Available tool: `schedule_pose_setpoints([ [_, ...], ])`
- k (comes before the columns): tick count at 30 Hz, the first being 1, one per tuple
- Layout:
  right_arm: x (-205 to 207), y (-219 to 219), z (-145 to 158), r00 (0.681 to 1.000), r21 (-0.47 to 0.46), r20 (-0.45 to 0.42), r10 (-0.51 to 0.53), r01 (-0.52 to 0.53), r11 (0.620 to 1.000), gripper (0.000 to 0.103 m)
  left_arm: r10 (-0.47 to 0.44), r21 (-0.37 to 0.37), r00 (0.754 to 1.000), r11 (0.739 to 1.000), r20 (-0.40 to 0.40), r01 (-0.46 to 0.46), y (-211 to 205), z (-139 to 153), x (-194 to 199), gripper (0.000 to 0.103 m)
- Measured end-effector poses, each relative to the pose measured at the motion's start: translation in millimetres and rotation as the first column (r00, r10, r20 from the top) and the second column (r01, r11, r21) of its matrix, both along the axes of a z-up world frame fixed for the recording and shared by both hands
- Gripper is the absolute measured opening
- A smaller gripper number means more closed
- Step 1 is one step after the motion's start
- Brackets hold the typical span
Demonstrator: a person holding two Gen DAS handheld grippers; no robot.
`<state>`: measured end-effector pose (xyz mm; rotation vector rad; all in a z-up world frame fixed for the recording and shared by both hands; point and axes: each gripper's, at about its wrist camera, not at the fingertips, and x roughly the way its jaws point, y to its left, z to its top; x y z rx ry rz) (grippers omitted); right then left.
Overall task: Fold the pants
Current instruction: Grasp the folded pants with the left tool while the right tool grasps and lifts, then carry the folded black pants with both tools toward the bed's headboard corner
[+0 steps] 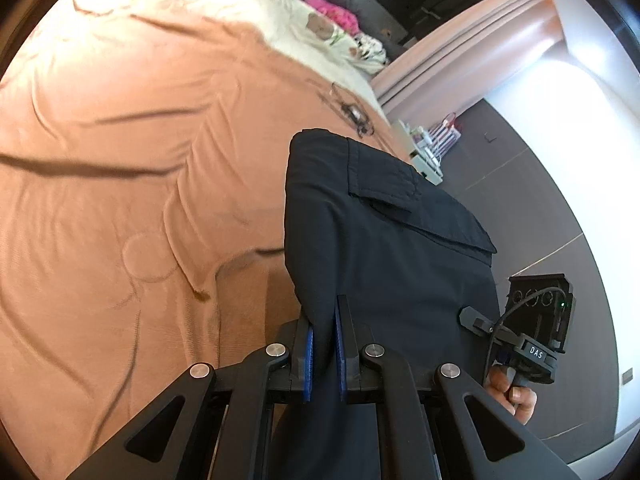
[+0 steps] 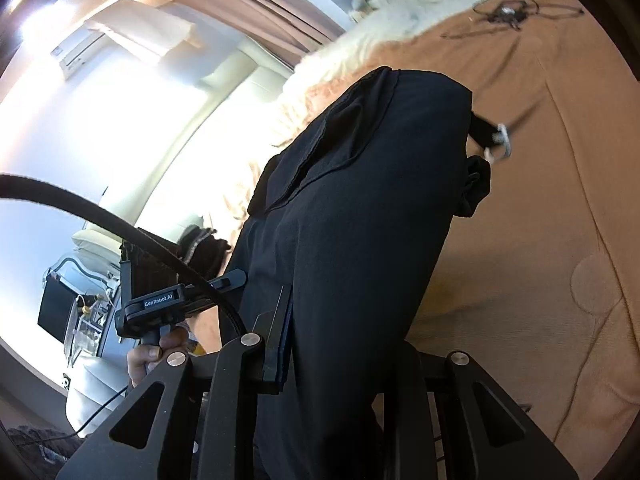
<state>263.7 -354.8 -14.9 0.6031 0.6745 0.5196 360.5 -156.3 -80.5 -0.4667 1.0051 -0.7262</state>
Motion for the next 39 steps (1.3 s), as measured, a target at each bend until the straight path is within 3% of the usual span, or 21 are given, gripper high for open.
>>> schedule_pose_setpoints([
  [10,-31,36,26,0.996,0.007,0.082,0.037,-0.037,0.999,0.02,0.074,0.014,0.993,0.997,0.092,-0.075,44,68,-43,0.009],
  [19,-34,53,48,0.987,0.001,0.133,0.093,-0.094,0.996,0.02,0.137,0.049,0.974,0.988,0.181,-0.148,95,122,-89,0.009],
  [29,-8,107,65,0.979,-0.034,0.159,0.126,-0.122,0.992,0.02,0.193,0.031,0.955,0.978,0.225,-0.205,168,144,-101,0.008],
  [39,41,177,58,0.968,-0.036,0.177,0.18,-0.176,0.984,0.02,0.264,0.002,0.933,0.962,0.244,-0.273,251,151,-102,0.008],
])
